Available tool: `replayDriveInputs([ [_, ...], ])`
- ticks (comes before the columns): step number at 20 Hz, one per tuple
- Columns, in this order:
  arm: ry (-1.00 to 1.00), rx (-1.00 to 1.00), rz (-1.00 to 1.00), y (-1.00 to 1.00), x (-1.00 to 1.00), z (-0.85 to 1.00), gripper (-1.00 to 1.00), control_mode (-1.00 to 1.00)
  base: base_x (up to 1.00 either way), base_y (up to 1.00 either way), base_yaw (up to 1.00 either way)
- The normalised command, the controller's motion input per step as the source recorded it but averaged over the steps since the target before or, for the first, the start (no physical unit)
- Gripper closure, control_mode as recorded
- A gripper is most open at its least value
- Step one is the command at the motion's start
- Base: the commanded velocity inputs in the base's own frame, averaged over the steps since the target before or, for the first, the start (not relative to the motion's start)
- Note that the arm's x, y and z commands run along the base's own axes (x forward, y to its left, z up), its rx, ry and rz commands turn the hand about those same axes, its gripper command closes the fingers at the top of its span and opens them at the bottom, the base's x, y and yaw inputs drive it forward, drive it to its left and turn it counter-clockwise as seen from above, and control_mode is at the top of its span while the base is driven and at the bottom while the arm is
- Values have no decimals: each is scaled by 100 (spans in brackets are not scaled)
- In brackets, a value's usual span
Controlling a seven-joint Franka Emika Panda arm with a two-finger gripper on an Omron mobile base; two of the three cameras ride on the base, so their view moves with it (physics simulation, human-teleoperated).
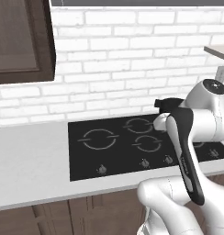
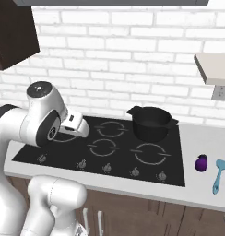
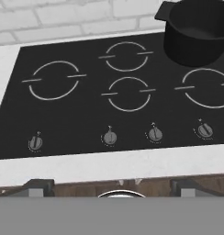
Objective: Put the tomato and eggplant in the pot. Retrieve the spatula and lightly stir the vegetables in the pot.
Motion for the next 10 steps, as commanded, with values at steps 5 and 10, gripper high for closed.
replayDriveInputs([
  [5,0,0,0,0,0,0,-100,100,-37,-16,0],
  [10,0,0,0,0,0,0,-100,100,-50,-66,0],
])
